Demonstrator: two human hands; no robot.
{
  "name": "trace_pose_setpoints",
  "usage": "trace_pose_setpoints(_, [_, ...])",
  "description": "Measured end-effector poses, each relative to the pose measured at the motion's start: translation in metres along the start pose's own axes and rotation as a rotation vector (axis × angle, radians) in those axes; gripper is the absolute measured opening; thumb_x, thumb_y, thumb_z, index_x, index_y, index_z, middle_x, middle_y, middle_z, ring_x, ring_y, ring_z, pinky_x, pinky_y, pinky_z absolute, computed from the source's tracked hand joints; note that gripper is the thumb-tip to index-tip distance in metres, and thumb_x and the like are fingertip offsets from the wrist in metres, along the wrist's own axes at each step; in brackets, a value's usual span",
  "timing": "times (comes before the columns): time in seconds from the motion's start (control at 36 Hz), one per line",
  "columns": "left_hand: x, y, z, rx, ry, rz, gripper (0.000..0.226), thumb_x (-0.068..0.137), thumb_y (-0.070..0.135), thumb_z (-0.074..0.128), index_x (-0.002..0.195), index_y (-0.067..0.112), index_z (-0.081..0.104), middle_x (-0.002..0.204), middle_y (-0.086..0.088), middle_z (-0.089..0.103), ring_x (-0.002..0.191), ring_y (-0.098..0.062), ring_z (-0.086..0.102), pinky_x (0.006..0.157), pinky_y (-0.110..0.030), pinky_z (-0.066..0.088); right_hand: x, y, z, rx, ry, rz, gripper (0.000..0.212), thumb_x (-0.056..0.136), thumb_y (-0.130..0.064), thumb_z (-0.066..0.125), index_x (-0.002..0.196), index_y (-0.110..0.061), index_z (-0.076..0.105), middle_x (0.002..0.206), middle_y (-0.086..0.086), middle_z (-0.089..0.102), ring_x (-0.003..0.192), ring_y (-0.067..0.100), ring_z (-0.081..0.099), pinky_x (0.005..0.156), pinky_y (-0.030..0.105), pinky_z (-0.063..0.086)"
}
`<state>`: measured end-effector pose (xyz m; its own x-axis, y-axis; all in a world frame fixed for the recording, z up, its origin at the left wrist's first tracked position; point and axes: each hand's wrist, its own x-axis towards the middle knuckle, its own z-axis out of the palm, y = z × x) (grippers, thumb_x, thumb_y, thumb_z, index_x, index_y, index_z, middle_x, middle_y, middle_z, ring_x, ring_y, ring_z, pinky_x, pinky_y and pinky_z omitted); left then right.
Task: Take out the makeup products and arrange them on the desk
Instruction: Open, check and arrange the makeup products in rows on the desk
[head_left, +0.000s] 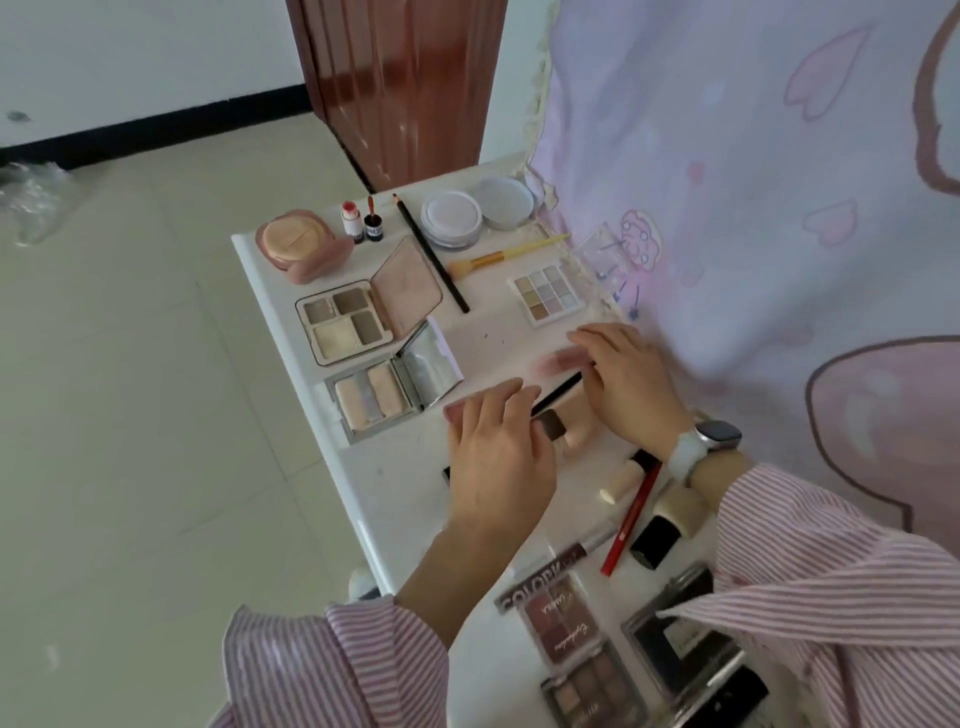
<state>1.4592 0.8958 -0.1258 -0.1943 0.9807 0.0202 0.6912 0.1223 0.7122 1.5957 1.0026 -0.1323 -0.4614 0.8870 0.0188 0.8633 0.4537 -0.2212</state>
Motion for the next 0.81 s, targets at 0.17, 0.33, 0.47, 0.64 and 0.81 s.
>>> trace_pose_setpoints(0.17, [-0.014,-0.013,-0.009,0.003,-0.005,-0.028,0.034,0.082,0.018,0.042,0.108,0.012,0.065,0.115,-0.003,0.062,0.108,-0.026,0.056,0.083,-0.038,0.044,0.026,-0.005,0.009,-0.206,-0.258,0.090,0.034,0.090,-0.019,0.044,0.124,-0.020,0.050,0.132,0.004,0.046,0.124,0.025,0.036,0.095,0.040,0.032])
trace_pose_setpoints(0.33, [-0.018,-0.025,-0.022,-0.142,0.015,-0.021,0.032,0.089,0.018,0.039,0.109,0.009,0.063,0.109,-0.005,0.062,0.092,-0.022,0.062,0.076,-0.037,0.053,0.022,-0.001,0.014,-0.223,-0.223,0.006,0.028,0.089,-0.021,0.052,0.117,-0.017,0.051,0.125,0.004,0.048,0.119,0.024,0.038,0.092,0.038,0.030])
trace_pose_setpoints(0.47, [-0.019,-0.022,-0.030,-0.317,-0.036,-0.083,0.027,0.092,0.009,0.050,0.118,0.012,0.058,0.108,-0.001,0.063,0.079,0.004,0.054,0.074,-0.013,0.047,0.005,-0.028,-0.016,0.576,-0.022,0.231,0.007,0.084,-0.026,0.062,0.080,-0.021,0.060,0.085,-0.002,0.058,0.078,0.006,0.052,0.073,0.024,0.040])
trace_pose_setpoints(0.64, [-0.018,-0.017,-0.035,-0.462,-0.057,-0.109,0.038,0.089,0.023,0.060,0.126,0.019,0.051,0.111,0.005,0.059,0.090,0.002,0.057,0.076,-0.018,0.050,-0.027,-0.053,-0.047,1.260,-0.196,0.315,0.017,0.084,-0.009,0.057,0.078,-0.018,0.069,0.089,0.010,0.072,0.072,0.023,0.056,0.062,0.031,0.044])
trace_pose_setpoints(0.81, [-0.023,-0.020,-0.040,-0.501,-0.039,-0.019,0.034,0.086,0.024,0.064,0.118,0.015,0.058,0.092,0.013,0.062,0.081,0.006,0.058,0.069,-0.007,0.045,-0.048,-0.065,-0.046,1.249,-0.264,0.318,0.033,0.078,-0.024,0.065,0.096,0.002,0.057,0.069,0.011,0.048,0.064,0.024,0.041,0.059,0.032,0.036])
